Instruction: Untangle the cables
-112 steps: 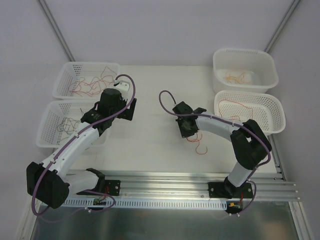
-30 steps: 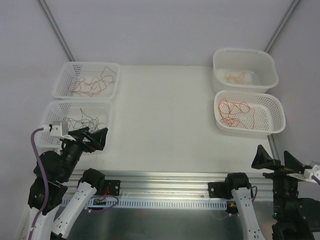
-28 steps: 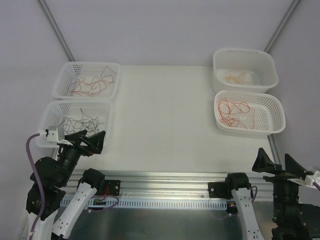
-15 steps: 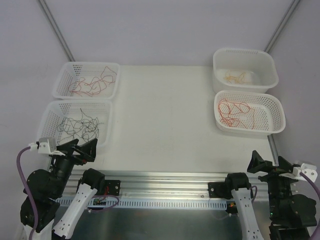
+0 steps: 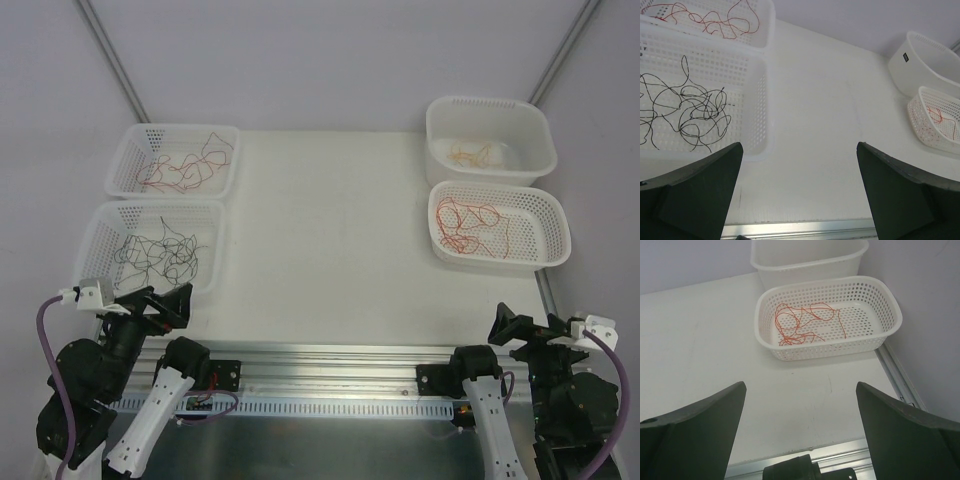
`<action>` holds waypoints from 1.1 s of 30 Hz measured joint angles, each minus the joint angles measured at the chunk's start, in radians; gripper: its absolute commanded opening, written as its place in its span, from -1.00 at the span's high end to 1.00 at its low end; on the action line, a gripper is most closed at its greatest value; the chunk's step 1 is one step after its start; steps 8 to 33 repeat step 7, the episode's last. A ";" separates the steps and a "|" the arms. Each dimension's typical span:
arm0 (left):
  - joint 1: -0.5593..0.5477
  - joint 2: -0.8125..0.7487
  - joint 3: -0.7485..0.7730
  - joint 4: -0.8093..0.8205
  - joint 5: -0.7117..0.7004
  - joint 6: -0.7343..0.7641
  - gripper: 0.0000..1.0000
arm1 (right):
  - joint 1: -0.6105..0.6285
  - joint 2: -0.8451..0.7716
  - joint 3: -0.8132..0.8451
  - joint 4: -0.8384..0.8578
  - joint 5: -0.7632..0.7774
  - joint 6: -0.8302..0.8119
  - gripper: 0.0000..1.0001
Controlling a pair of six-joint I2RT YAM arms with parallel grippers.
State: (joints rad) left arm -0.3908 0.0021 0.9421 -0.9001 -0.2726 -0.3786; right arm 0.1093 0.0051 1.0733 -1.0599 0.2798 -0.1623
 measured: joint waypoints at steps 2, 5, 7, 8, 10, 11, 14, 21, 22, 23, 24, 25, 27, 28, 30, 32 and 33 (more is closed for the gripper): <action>0.000 0.000 0.000 -0.005 -0.001 0.000 -0.98 | 0.000 0.000 0.000 0.000 0.000 -0.001 -0.93; 0.000 0.000 0.002 -0.010 -0.002 -0.001 -0.98 | 0.000 0.000 0.000 0.000 0.000 -0.005 -0.93; 0.000 0.000 0.005 -0.015 -0.002 -0.002 -0.98 | 0.000 0.000 0.000 0.000 -0.001 -0.006 -0.93; 0.000 0.000 0.005 -0.015 -0.002 -0.002 -0.98 | 0.000 0.000 0.000 0.000 -0.001 -0.006 -0.93; 0.000 0.000 0.005 -0.015 -0.002 -0.002 -0.98 | 0.000 0.000 0.000 0.000 -0.001 -0.006 -0.93; 0.000 0.000 0.005 -0.015 -0.002 -0.002 -0.98 | 0.000 0.000 0.000 0.000 -0.001 -0.006 -0.93; 0.000 0.000 0.005 -0.015 -0.002 -0.002 -0.98 | 0.000 0.000 0.000 0.000 -0.001 -0.006 -0.93; 0.000 0.000 0.005 -0.015 -0.002 -0.002 -0.98 | 0.000 0.000 0.000 0.000 -0.001 -0.006 -0.93; 0.000 0.000 0.005 -0.015 -0.002 -0.002 -0.98 | 0.000 0.000 0.000 0.000 -0.001 -0.006 -0.93; 0.000 0.000 0.005 -0.015 -0.002 -0.002 -0.98 | 0.000 0.000 0.000 0.000 -0.001 -0.006 -0.93; 0.000 0.000 0.005 -0.015 -0.002 -0.002 -0.98 | 0.000 0.000 0.000 0.000 -0.001 -0.006 -0.93; 0.000 0.000 0.005 -0.015 -0.002 -0.002 -0.98 | 0.000 0.000 0.000 0.000 -0.001 -0.006 -0.93; 0.000 0.000 0.005 -0.015 -0.002 -0.002 -0.98 | 0.000 0.000 0.000 0.000 -0.001 -0.006 -0.93; 0.000 0.000 0.005 -0.015 -0.002 -0.002 -0.98 | 0.000 0.000 0.000 0.000 -0.001 -0.006 -0.93; 0.000 0.000 0.005 -0.015 -0.002 -0.002 -0.98 | 0.000 0.000 0.000 0.000 -0.001 -0.006 -0.93; 0.000 0.000 0.005 -0.015 -0.002 -0.002 -0.98 | 0.000 0.000 0.000 0.000 -0.001 -0.006 -0.93; 0.000 0.000 0.005 -0.015 -0.002 -0.002 -0.98 | 0.000 0.000 0.000 0.000 -0.001 -0.006 -0.93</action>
